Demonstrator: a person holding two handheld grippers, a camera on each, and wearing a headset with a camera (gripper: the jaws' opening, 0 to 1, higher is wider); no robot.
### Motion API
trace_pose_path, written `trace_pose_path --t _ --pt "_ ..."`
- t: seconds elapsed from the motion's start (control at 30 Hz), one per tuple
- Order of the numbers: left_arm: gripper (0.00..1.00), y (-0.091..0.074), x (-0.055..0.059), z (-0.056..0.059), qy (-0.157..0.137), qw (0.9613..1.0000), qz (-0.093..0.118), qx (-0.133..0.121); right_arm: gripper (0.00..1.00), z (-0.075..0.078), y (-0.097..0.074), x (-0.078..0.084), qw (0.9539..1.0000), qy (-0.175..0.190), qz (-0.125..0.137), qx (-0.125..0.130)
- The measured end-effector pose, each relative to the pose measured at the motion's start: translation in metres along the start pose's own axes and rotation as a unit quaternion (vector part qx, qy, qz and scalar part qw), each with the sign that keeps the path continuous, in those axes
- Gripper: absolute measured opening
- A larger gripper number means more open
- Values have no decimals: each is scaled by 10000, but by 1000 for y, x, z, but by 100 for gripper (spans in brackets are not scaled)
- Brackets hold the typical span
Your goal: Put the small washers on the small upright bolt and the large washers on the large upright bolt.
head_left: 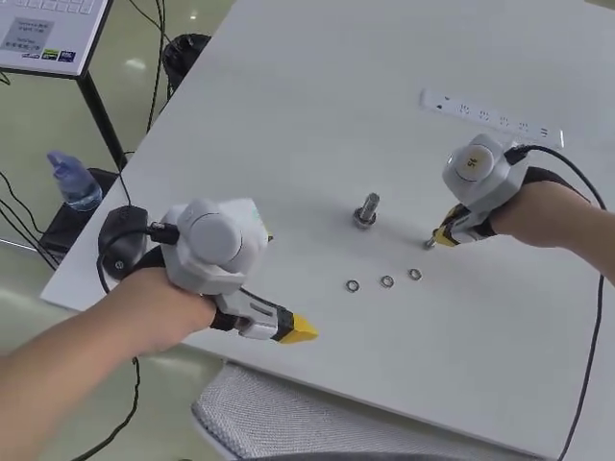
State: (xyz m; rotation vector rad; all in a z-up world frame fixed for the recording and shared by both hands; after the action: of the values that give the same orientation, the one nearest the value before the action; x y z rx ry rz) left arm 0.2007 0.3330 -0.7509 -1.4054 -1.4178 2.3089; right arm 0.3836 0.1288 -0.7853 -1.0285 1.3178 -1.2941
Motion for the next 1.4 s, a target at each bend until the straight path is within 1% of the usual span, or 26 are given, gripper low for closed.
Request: trace_pose_path --t 0.47,0.8,1.0,1.4 --pt "84 1 -3 -4 -37 10000 -49 28 12 0 14 5 10000 25 -70 -55" --pt "83 1 0 -6 -51 9999 -92 32 12 0 24 8 9999 8 -122 -73" --pt "83 0 1 -8 -73 9999 -100 40 13 -2 27 10 9999 -58 -149 -65" --pt "81 3 1 -11 -43 9999 -117 71 13 0 28 9 9998 5 -142 -104"
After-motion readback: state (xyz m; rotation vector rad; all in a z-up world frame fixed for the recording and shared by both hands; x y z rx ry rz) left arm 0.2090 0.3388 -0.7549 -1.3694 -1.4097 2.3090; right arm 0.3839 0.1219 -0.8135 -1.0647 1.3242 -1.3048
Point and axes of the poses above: the centre of the closed fingertips' face, and the gripper's own axes: y roughly forward along the fingers, z roughly to its right, x roughly out of its underside, the point moved 5 cm from there along -y, roughly backward along the fingers, and after that the axes turned 8 degrees about -z, right-handed, at the moved point
